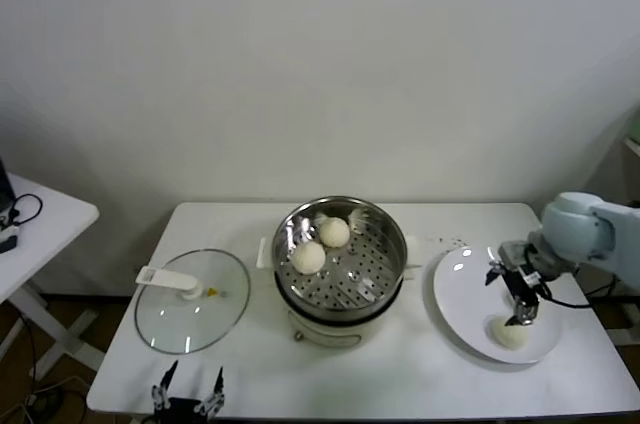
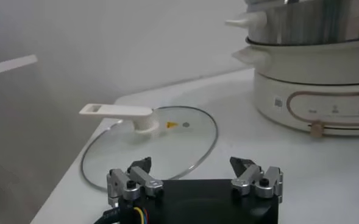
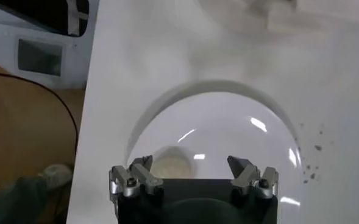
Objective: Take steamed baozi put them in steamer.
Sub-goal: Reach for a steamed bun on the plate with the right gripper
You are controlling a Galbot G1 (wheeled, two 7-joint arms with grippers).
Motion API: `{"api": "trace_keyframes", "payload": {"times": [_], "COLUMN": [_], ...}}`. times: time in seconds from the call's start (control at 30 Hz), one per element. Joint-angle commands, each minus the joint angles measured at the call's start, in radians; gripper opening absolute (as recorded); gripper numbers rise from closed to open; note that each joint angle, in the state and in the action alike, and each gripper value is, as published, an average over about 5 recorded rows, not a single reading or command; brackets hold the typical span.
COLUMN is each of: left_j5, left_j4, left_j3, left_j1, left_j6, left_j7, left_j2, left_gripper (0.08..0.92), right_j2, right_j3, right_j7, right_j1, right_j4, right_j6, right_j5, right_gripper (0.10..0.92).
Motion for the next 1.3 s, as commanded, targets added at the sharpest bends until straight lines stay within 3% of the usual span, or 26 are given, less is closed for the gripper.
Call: {"api": "trace_keyframes", "payload": {"times": [0.03, 0.57, 1.03, 1.3], "left_j5": [0.012, 0.025, 0.024, 0.024], "left_j4": [0.005, 0.012, 0.008, 0.006], "left_j3": [-0.001, -0.005, 0.002, 0.007], "left_j1": [0.004, 0.006, 0.006, 0.005], "left_j6": [-0.001, -0.001, 0.002, 0.002], "left_j7": [-0.002, -0.004, -0.005, -0.006], "left_j2": [-0.014, -0.030, -0.024, -0.023], "left_gripper": [0.823, 0.823, 0.823, 0.823], "right_j2": [-0.058, 0.004, 0.024, 0.020], "right_j3": [0.221, 0.356, 0.379, 0.402], "right_j7": [-0.005, -0.012, 0.000, 0.021], "right_j1": [-0.299, -0.457, -0.475, -0.479], "right_j4": [-0.114, -0.224, -0.215, -0.214], "right_j6": [0.027, 0.051, 0.049, 0.048], "right_j5": [-0.118, -0.151, -0.151, -0.179], "right_gripper": [0.823, 0.823, 0.818, 0.734]}}
